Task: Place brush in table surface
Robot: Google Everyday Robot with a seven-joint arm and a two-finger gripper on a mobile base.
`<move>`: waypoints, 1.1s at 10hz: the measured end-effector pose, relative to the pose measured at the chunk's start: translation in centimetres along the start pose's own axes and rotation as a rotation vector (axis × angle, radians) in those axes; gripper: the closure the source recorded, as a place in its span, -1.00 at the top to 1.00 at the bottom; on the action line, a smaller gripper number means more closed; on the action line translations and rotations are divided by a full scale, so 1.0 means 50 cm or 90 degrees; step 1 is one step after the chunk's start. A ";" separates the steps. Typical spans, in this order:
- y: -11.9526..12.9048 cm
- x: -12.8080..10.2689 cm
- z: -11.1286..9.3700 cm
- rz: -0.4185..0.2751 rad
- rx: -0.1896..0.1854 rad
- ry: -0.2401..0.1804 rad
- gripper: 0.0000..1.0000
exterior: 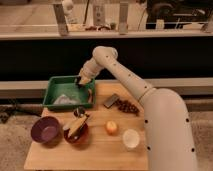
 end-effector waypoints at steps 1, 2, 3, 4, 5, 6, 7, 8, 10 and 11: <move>-0.001 -0.010 -0.007 -0.007 0.004 -0.007 -1.00; -0.001 -0.021 -0.006 -0.014 0.006 -0.023 -1.00; 0.000 -0.022 -0.008 -0.016 0.009 -0.044 -1.00; 0.001 -0.021 -0.012 -0.018 0.011 -0.055 -1.00; 0.003 -0.023 -0.016 -0.020 0.015 -0.055 -1.00; 0.005 -0.021 -0.024 -0.017 0.021 -0.052 -1.00; 0.007 -0.011 -0.041 -0.010 0.034 -0.048 -1.00; 0.014 0.005 -0.069 0.000 0.053 -0.044 -1.00; 0.024 0.020 -0.110 0.015 0.080 -0.041 -1.00; 0.029 0.022 -0.119 0.018 0.081 -0.041 -1.00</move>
